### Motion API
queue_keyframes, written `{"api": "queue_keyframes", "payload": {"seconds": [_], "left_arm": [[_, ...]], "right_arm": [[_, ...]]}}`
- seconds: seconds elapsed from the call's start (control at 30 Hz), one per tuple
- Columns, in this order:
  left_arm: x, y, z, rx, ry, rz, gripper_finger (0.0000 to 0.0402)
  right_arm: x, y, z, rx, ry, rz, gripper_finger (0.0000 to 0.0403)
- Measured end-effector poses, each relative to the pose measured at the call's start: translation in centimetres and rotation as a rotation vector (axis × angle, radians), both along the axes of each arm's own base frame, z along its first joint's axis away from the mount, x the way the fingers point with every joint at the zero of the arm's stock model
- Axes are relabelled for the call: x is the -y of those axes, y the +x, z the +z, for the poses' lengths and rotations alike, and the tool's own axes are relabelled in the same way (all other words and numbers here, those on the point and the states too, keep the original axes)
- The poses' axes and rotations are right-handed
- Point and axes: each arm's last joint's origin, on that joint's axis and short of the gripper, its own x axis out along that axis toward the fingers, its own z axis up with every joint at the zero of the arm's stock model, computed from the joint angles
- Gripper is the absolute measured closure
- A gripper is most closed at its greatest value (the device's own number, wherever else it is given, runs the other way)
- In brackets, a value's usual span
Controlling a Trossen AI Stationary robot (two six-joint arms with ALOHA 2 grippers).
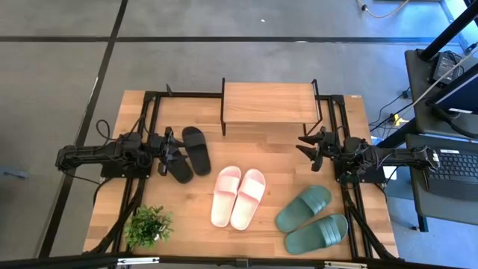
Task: Pick and place slides into the shelf
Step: Put the right green slide on the shelf
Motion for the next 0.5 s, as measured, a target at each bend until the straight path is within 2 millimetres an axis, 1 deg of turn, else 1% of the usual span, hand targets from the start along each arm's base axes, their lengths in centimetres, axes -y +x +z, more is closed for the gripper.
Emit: {"api": "queue_keyframes", "payload": {"seconds": [0.1, 0.2, 0.4, 0.5], "left_arm": [[0.0, 0.0, 0.0, 0.0, 0.0, 0.0, 0.0198], [0.0, 0.0, 0.01, 0.0, 0.0, 0.0, 0.0198], [0.0, 0.0, 0.0, 0.0, 0.005, 0.0, 0.0198], [0.0, 0.0, 0.0, 0.0, 0.006, 0.001, 0.0198]], "right_arm": [[0.0, 0.0, 0.11, 0.013, 0.004, 0.0, 0.0215], [0.0, 0.01, 0.15, 0.03, 0.046, -0.002, 0.0215], [0.0, 0.01, 0.21, 0.029, 0.023, -0.001, 0.0215], [-0.01, -0.02, 0.83, 0.038, 0.016, -0.001, 0.0215]]}}
